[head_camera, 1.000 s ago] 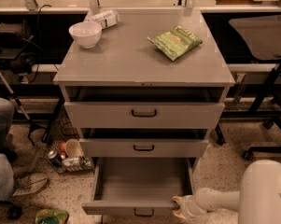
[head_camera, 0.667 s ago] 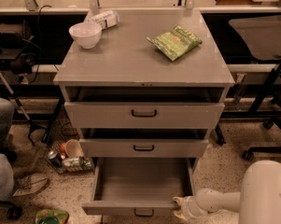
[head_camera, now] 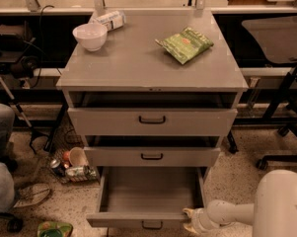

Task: Open bottom drawer

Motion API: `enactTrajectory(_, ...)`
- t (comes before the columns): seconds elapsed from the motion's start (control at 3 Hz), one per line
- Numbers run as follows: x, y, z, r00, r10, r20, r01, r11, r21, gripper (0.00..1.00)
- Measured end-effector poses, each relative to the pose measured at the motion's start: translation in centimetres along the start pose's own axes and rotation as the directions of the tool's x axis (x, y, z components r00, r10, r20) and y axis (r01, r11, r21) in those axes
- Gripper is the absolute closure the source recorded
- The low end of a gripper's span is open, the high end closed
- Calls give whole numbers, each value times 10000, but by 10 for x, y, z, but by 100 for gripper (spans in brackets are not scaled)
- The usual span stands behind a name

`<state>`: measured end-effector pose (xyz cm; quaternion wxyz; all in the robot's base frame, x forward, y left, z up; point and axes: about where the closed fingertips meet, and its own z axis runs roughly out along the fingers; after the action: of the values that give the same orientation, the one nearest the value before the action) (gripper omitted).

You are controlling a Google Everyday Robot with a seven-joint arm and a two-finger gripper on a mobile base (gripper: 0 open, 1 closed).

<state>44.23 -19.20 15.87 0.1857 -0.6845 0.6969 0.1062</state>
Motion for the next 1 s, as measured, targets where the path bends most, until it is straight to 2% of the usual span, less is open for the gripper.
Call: enactTrajectory(1.0, 0, 0, 0, 10000, 2, 1, -2, 10000, 0, 100)
